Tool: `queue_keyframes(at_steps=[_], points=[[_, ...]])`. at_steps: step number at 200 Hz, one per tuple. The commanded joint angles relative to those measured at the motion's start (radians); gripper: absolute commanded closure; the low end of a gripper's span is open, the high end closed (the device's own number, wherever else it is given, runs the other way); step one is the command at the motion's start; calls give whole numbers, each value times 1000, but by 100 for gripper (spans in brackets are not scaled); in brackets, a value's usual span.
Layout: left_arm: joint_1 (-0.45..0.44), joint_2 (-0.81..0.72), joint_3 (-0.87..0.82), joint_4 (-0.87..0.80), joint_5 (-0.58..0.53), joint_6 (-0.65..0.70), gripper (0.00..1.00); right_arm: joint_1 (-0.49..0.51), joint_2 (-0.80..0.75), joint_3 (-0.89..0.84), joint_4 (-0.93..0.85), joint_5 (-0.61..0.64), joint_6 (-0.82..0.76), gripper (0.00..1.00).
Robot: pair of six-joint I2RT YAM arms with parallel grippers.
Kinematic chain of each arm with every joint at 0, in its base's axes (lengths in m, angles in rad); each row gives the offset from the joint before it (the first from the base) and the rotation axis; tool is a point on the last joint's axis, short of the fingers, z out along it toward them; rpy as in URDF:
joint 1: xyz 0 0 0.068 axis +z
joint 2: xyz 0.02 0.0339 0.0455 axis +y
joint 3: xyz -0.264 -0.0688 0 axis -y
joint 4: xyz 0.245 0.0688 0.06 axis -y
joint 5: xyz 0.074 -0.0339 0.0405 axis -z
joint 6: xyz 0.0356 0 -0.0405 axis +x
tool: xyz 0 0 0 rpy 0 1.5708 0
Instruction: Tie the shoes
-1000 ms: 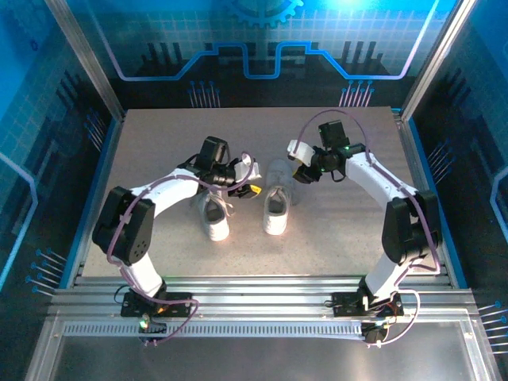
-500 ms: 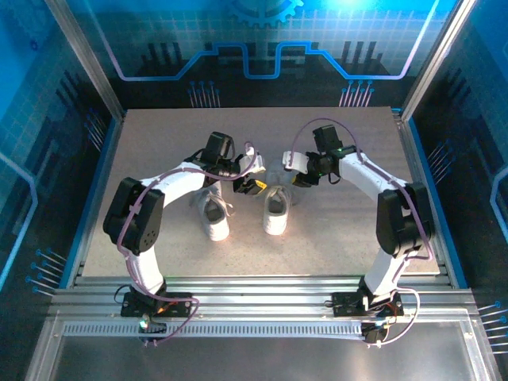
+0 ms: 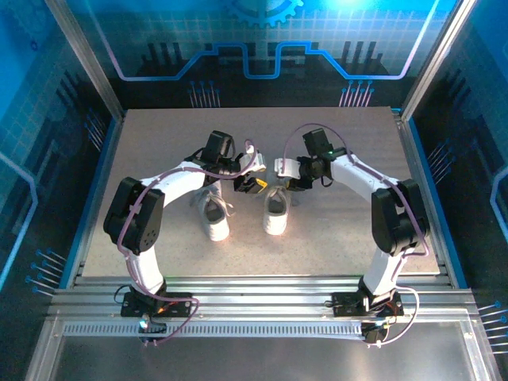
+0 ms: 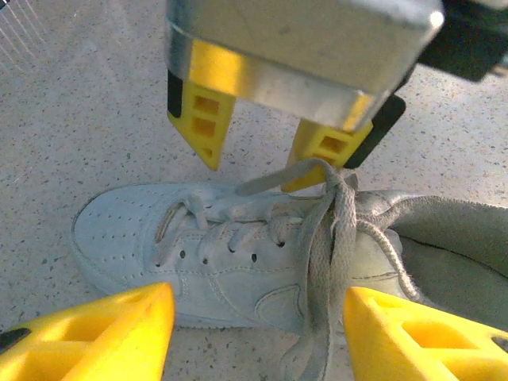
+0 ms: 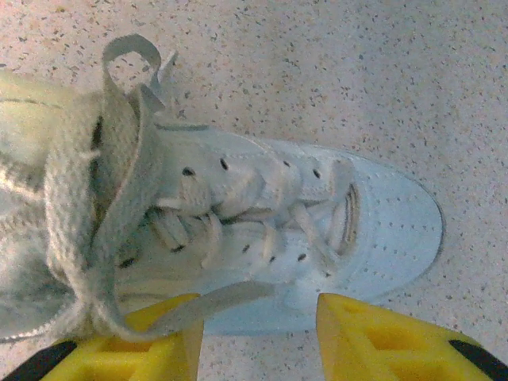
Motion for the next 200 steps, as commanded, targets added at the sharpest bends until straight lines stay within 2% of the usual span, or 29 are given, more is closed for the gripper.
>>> queue_keyframes(at_steps=[1, 51, 74, 95, 138, 175, 200], points=[[-1, 7, 14, 8, 41, -10, 41, 15, 6, -30, 3, -18, -14, 59], [-1, -5, 0, 3, 43, -2, 41, 14, -68, -137, 58, -8, 2, 57], [-2, -5, 4, -2, 49, -2, 41, 19, -74, -143, 92, -2, 14, 59], [-3, -8, 6, -10, 48, 2, 41, 21, -80, -145, 125, 7, 15, 68], [-16, 0, 12, -41, 42, 15, 40, 26, -119, -196, 219, 41, 26, 100], [-17, 25, 52, -41, 42, -26, 40, 18, -183, -262, 284, 75, 55, 100], [-12, 34, 97, -33, 33, -139, 42, 11, -213, -287, 311, 81, 93, 100]])
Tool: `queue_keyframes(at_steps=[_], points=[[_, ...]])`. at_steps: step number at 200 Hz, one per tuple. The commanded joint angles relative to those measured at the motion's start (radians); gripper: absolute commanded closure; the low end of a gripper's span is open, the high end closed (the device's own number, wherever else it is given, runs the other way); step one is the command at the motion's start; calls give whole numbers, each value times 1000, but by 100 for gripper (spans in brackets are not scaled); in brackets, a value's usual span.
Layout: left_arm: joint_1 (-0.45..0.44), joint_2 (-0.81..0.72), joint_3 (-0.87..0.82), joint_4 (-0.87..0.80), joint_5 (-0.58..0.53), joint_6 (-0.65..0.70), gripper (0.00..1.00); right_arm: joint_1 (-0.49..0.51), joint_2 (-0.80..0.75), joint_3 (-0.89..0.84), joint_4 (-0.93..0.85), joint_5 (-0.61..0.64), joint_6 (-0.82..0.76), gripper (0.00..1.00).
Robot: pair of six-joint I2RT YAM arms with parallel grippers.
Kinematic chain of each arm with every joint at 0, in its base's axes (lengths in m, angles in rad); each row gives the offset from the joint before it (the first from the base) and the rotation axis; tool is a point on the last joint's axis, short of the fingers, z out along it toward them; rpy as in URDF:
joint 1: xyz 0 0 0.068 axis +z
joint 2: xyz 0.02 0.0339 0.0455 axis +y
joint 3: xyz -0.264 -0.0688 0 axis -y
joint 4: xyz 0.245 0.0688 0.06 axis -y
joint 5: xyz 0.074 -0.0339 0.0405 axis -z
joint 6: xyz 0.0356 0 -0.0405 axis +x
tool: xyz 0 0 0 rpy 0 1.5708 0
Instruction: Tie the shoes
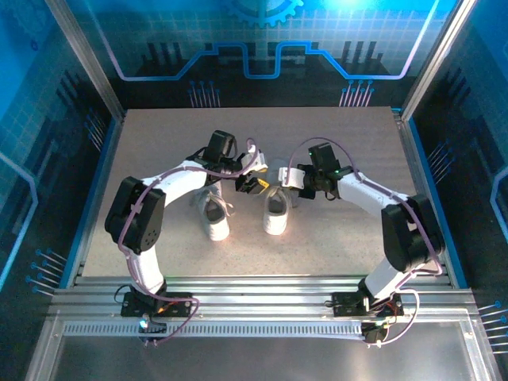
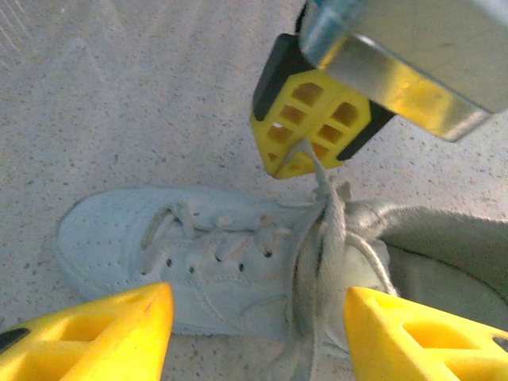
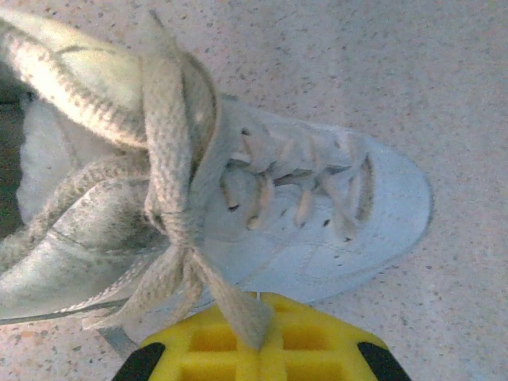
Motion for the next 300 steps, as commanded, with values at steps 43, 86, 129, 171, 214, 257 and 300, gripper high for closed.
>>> queue_keyframes(at_steps=[43, 86, 129, 171, 214, 257, 300], points=[[8, 96, 199, -53, -59, -403, 44, -3, -69, -60, 95, 3, 87, 100], [-28, 229, 375, -181, -130, -497, 48, -2, -77, -86, 128, -6, 127, 100], [-57, 351, 494, -235, -139, -546, 49, -8, -90, -97, 139, 0, 149, 100], [-69, 439, 560, -304, -163, -581, 49, -34, -113, -112, 139, -9, 180, 100], [-68, 448, 539, -320, -191, -587, 49, -59, -129, -129, 104, -5, 182, 100], [-67, 449, 532, -324, -203, -592, 50, -75, -138, -129, 89, 4, 185, 100], [-66, 448, 526, -331, -208, -589, 50, -91, -141, -157, 68, 19, 187, 100]])
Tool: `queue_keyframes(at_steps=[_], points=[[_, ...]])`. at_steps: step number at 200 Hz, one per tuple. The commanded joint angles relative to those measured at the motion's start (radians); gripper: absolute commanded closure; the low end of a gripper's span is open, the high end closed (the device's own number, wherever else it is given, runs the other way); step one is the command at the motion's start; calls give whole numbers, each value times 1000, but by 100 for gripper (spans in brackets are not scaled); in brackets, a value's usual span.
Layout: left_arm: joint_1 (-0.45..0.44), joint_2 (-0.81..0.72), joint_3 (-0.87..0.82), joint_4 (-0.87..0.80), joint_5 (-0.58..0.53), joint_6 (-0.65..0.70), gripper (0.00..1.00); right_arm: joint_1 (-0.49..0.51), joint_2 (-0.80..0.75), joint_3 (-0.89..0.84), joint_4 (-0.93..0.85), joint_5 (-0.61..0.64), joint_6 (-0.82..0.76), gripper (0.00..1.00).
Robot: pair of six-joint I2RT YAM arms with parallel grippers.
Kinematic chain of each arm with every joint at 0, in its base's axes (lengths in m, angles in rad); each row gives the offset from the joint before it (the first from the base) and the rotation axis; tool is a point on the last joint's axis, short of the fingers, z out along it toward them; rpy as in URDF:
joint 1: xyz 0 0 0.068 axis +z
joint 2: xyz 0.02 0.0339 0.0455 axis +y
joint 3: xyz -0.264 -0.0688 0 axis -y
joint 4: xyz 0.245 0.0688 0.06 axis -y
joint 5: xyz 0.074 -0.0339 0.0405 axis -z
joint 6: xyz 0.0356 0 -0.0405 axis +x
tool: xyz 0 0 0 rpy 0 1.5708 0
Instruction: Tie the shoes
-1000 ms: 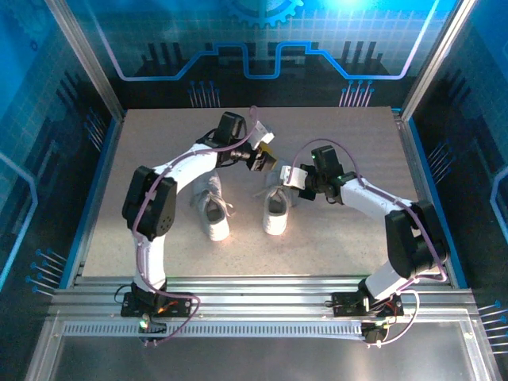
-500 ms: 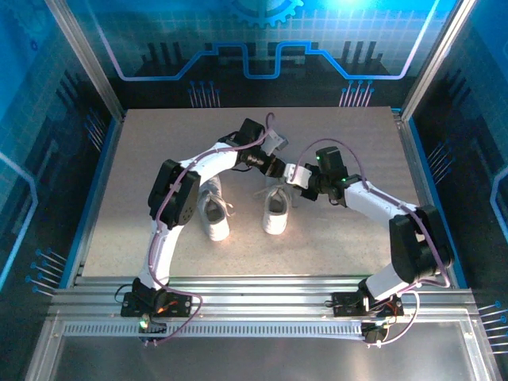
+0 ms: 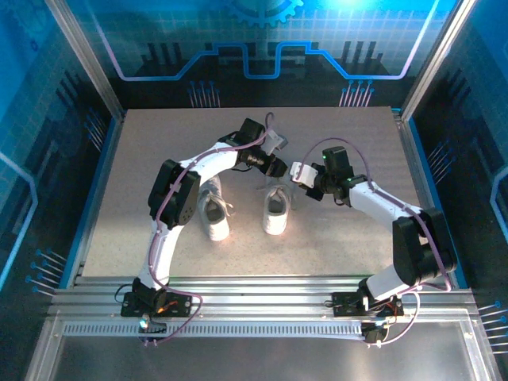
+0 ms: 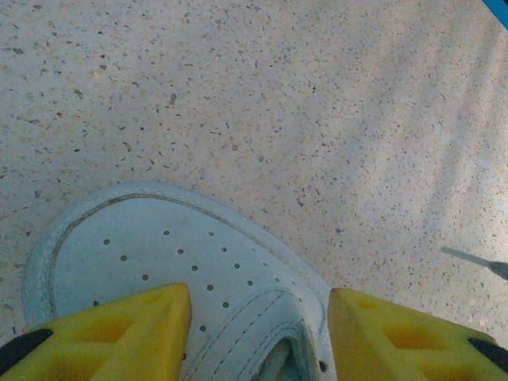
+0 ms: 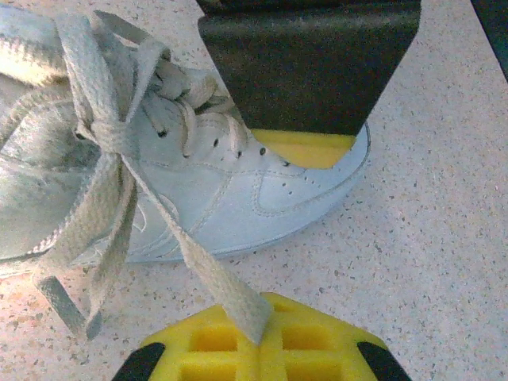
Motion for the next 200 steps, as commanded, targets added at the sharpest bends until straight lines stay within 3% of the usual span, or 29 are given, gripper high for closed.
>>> queue_keyframes(at_steps=[1, 112, 140, 157, 200], points=[[-2, 29, -13, -78, -45, -13, 50, -21, -29, -38, -25, 9, 14, 100], [0, 19, -23, -71, -40, 2, 50, -49, 6, -25, -64, 31, 64, 100], [0, -14, -45, -48, -24, 20, 48, -51, 8, 6, -70, 53, 133, 68], [1, -56, -67, -23, -13, 53, 46, -59, -18, 36, -92, 43, 221, 56], [25, -143, -67, -12, 40, 96, 43, -63, -134, 63, -179, -14, 450, 51]])
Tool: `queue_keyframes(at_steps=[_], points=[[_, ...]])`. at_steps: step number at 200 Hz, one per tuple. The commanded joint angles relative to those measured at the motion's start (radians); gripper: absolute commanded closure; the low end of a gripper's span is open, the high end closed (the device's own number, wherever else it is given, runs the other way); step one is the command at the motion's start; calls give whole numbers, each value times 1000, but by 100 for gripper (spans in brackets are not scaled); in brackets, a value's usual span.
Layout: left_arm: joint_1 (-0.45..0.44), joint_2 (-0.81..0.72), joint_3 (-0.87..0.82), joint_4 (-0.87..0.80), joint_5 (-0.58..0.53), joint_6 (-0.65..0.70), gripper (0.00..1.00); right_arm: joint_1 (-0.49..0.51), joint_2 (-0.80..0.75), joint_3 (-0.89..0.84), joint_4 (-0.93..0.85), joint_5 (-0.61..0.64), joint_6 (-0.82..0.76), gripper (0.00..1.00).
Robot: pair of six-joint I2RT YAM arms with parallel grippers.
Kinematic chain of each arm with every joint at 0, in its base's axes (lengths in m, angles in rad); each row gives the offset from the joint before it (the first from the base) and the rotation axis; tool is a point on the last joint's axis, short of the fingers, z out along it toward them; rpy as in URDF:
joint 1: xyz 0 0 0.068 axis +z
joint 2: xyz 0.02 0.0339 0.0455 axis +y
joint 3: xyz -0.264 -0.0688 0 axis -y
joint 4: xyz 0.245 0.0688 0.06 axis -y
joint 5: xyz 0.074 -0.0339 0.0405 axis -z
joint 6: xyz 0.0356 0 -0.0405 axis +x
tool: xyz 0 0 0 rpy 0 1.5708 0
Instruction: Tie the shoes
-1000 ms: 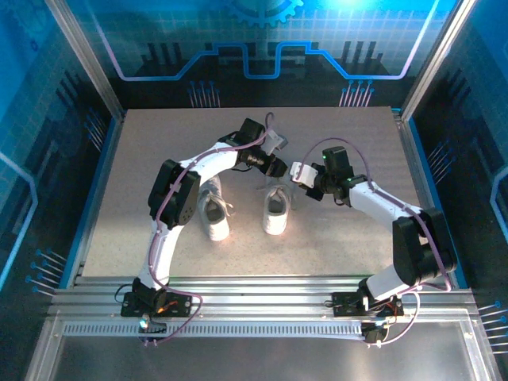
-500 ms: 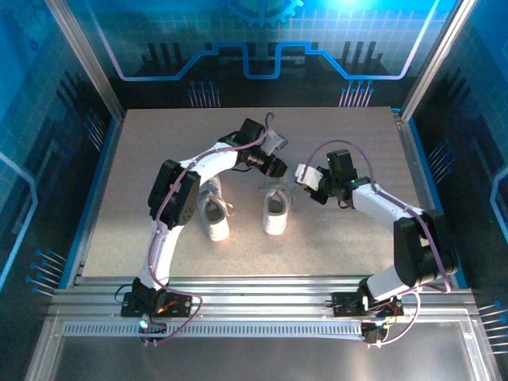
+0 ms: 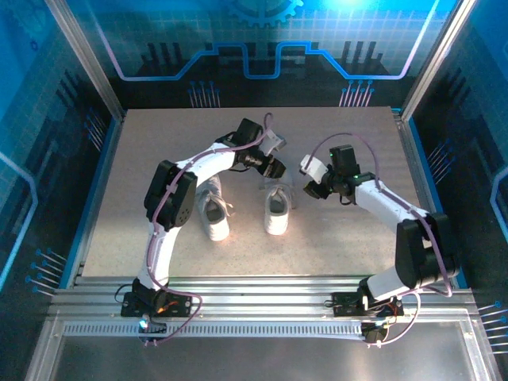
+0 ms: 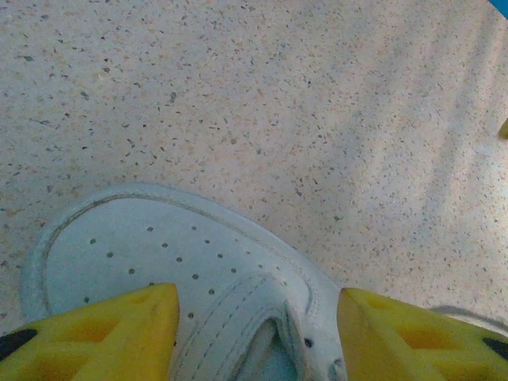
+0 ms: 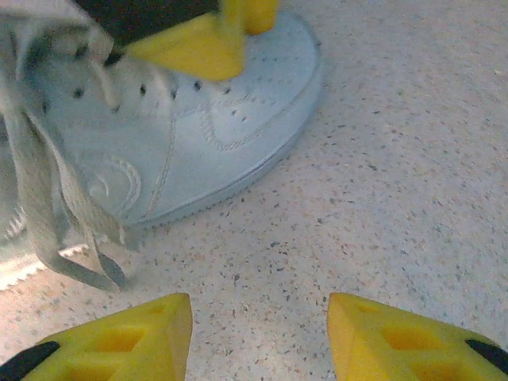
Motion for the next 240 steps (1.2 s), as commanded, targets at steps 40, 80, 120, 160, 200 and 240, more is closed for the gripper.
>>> queue_keyframes(at_steps=[40, 80, 120, 160, 200, 240], points=[[73, -221, -168, 89, 103, 172, 43, 28, -153, -37, -62, -224, 325, 54], [153, -366, -402, 141, 202, 462, 43, 59, -67, -49, -55, -326, 396, 66], [170, -403, -485, 83, 197, 572, 43, 83, 18, -29, 0, -330, 421, 65], [168, -405, -540, 130, 207, 606, 43, 90, 83, 26, 17, -287, 409, 61], [167, -401, -575, 134, 209, 745, 40, 90, 131, 73, -7, -265, 382, 60], [148, -362, -550, 95, 171, 837, 37, 94, 168, 116, -77, -253, 350, 62]])
